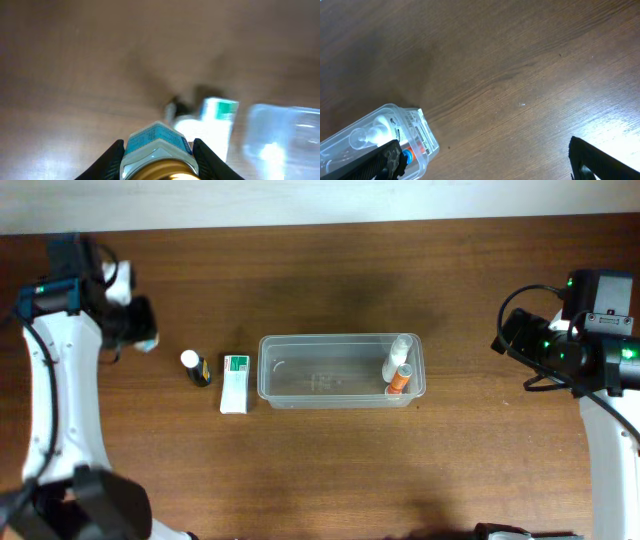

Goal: Pack container
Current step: 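Carry the jar over the container and release it inside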

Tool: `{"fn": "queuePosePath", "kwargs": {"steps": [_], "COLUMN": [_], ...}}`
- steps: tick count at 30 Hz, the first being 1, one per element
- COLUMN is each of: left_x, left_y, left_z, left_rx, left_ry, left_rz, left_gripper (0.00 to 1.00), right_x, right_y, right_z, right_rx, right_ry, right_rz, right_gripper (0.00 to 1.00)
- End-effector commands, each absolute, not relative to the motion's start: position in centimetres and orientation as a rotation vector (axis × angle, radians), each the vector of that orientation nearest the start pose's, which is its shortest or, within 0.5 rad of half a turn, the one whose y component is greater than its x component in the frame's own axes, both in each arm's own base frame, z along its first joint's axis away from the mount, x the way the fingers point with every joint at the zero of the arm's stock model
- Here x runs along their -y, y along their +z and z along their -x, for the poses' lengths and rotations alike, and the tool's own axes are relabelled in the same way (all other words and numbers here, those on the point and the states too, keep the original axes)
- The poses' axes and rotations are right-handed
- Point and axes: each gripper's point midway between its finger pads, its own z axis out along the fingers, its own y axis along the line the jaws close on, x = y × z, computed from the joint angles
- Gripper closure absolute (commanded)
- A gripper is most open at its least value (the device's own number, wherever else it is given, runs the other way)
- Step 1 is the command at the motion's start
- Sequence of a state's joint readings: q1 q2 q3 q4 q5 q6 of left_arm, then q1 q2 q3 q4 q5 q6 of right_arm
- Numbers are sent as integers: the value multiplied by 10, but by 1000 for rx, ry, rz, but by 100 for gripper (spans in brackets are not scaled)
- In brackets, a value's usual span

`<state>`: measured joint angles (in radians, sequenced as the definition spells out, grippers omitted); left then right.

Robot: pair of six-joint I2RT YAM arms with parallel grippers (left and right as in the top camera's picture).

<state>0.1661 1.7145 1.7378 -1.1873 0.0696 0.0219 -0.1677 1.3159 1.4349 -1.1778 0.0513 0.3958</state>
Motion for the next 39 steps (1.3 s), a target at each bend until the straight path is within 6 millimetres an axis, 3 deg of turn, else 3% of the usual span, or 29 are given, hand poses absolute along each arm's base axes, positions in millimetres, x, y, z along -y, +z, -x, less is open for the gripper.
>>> {"fn": "queuePosePath", "kwargs": {"steps": [1,6,11,15,20,25,30,39], "left_x": [-6,74,150,201,246,273,296,303], "left_y": [255,252,231,195,135,96,74,69], "left_z": [-398,-404,-410,-413,-417,-421,-411,-407], "left_rx": [-2624,-2593,-2566,-2590,-2642,-2647,-2665,-2666], "left_ry": [-71,-141,-202,-235,-243,-256,-329,-328], "left_rz": [2,-255,-477,-602,-723,-784,-848,-871], "left_gripper": [71,72,72,72,72,72,72,72], "right_x": [62,62,62,62,62,62,62,62], "right_y": [245,245,245,245,245,245,245,245], "right_z": [-305,-305,-305,-305,-305,-305,-305,-305], "right_rx": [-2510,-2510,-2510,-2510,-2510,-2510,-2510,-2510], "right_ry": [11,11,11,11,11,11,11,11], "right_rz": [-757,-757,-758,-757,-757,-757,-757,-757], "right_gripper": [2,1,2,1,2,2,1,1]}}
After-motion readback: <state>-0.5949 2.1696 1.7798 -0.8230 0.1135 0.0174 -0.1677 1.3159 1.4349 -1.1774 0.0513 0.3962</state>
